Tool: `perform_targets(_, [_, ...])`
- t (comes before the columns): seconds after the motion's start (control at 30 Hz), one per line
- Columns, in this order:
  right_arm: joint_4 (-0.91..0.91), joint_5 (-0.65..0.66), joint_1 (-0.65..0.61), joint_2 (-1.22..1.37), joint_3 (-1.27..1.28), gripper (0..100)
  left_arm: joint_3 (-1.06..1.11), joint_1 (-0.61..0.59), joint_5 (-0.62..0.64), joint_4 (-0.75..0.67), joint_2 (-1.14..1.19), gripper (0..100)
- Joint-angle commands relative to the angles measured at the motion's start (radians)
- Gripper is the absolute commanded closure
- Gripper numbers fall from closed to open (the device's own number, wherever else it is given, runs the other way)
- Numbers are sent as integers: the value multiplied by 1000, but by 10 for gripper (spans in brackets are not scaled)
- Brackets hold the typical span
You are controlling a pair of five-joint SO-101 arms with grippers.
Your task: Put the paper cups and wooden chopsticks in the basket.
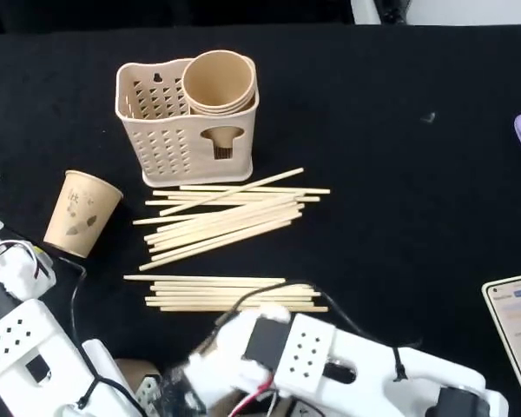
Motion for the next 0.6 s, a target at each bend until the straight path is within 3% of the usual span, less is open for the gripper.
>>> perform_targets(0.0, [-81, -11, 141, -4, -12, 746, -54, -8, 3, -17, -5, 819])
perform_targets(0.17, [-123, -11, 290, -4, -13, 822, -54, -8, 3, -17, -5, 819])
perform_targets(0.37, [-170, -6, 486, -4, -27, 825, -54, -8, 3, -18, -5, 819])
perform_targets(0.57, [-68, -11, 646, -4, -151, 825, -54, -8, 5, -21, -5, 819])
